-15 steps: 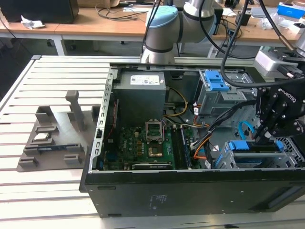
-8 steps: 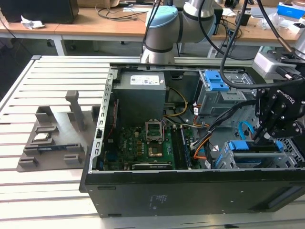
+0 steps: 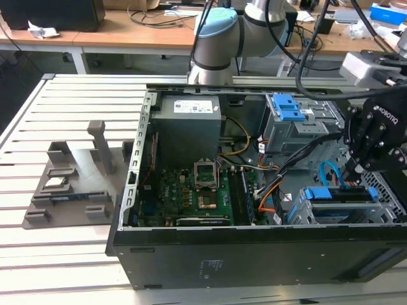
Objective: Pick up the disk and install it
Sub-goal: 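Insert the second disk wire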
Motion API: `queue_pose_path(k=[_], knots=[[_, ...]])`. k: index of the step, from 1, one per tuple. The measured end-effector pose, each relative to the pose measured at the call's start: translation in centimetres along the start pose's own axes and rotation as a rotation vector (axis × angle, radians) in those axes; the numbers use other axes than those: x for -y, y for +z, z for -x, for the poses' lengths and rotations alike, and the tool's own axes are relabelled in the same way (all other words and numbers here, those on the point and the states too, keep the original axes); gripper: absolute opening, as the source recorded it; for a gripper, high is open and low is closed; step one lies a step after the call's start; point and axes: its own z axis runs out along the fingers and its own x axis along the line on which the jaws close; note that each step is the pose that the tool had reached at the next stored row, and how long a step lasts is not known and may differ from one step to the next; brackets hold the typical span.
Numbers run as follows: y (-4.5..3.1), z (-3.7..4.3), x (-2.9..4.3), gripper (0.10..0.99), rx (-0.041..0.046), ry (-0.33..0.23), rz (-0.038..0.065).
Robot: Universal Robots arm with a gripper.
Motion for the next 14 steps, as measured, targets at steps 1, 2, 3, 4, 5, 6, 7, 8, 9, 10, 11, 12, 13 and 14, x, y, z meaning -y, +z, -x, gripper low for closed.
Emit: queue_pose_path(k=[1, 2, 3, 4, 5, 6, 7, 8, 9, 10, 11, 12, 13, 14], knots=[[-0.8, 0.21, -0.06, 0.106, -0.0029, 0.0, 0.0], [-1.3, 0.28, -0.11, 0.106, -0.0037, 0.0, 0.0], [-1.67, 0.3, -0.15, 0.106, -0.0039, 0.0, 0.0], [-2.42, 0.29, -0.21, 0.106, -0.0049, 0.0, 0.0], [-2.79, 0.24, -0.24, 0.106, -0.0046, 0.0, 0.0], [-3.05, 0.21, -0.26, 0.106, -0.0045, 0.0, 0.0], [-3.45, 0.17, -0.3, 0.106, -0.0046, 0.0, 0.0], [-3.67, 0.14, -0.32, 0.106, -0.0046, 0.0, 0.0], [-3.7, 0.14, -0.32, 0.106, -0.0044, 0.0, 0.0], [-3.71, 0.13, -0.32, 0.106, -0.0045, 0.0, 0.0], [-3.72, 0.14, -0.32, 0.106, -0.0045, 0.0, 0.0], [-3.73, 0.13, -0.33, 0.106, -0.0046, 0.0, 0.0], [-3.74, 0.13, -0.32, 0.106, -0.0046, 0.0, 0.0], [-3.74, 0.13, -0.32, 0.106, -0.0046, 0.0, 0.0]])
